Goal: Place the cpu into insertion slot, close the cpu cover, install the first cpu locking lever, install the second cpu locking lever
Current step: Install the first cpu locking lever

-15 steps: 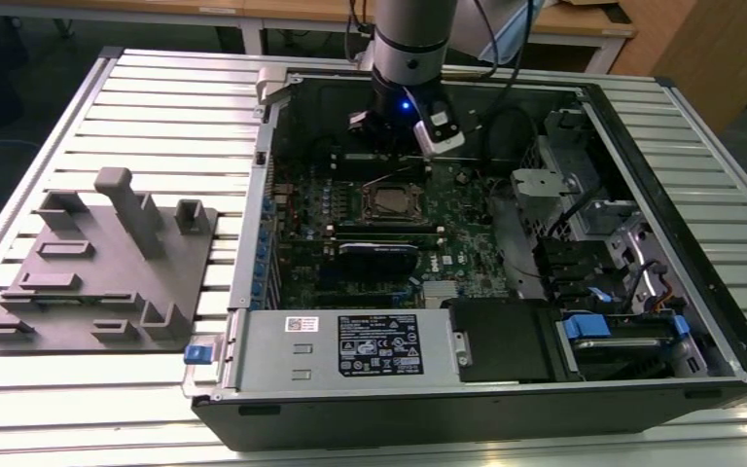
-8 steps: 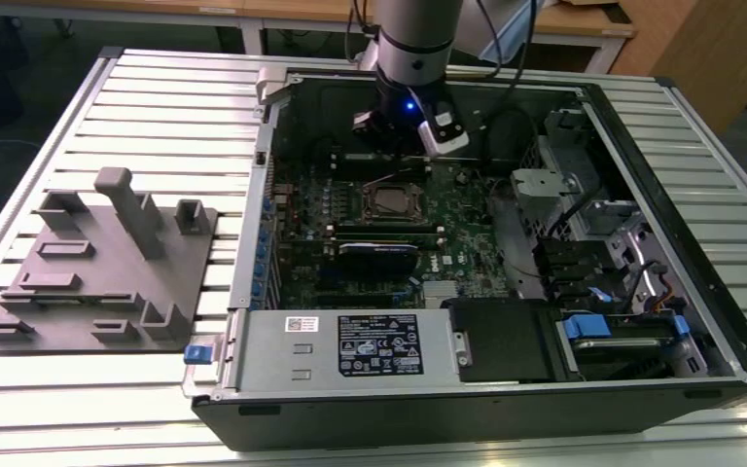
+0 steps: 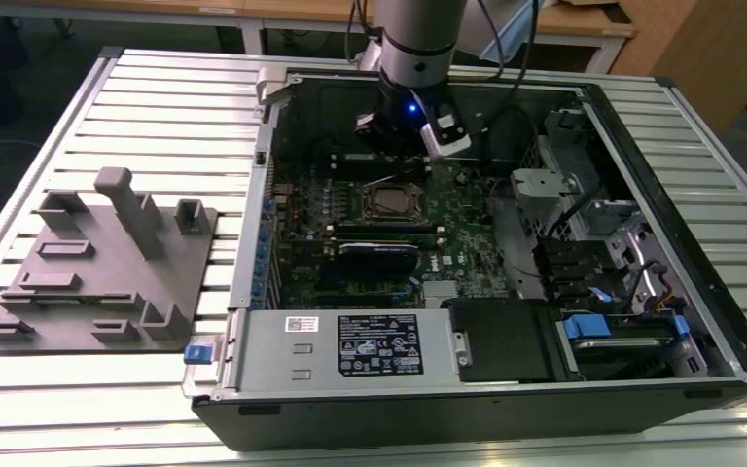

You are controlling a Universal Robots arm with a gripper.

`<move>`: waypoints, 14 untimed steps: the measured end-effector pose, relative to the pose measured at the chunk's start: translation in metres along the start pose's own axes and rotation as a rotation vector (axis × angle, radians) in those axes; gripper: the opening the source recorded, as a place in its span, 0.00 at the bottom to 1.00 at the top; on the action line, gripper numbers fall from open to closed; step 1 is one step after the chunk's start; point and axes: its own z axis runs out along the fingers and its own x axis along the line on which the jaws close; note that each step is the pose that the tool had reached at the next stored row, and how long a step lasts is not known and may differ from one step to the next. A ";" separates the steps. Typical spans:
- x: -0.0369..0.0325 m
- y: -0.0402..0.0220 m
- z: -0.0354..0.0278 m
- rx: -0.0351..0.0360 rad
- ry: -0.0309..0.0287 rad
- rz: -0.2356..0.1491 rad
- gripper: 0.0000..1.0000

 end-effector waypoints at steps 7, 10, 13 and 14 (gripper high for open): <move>-0.0009 -0.0003 0.0025 0.0004 -0.0031 0.021 0.11; -0.0013 -0.0005 0.0039 0.0003 -0.0031 0.021 0.11; -0.0020 -0.0006 0.0054 0.0003 -0.0031 0.022 0.11; -0.0023 -0.0007 0.0059 0.0003 -0.0031 0.022 0.11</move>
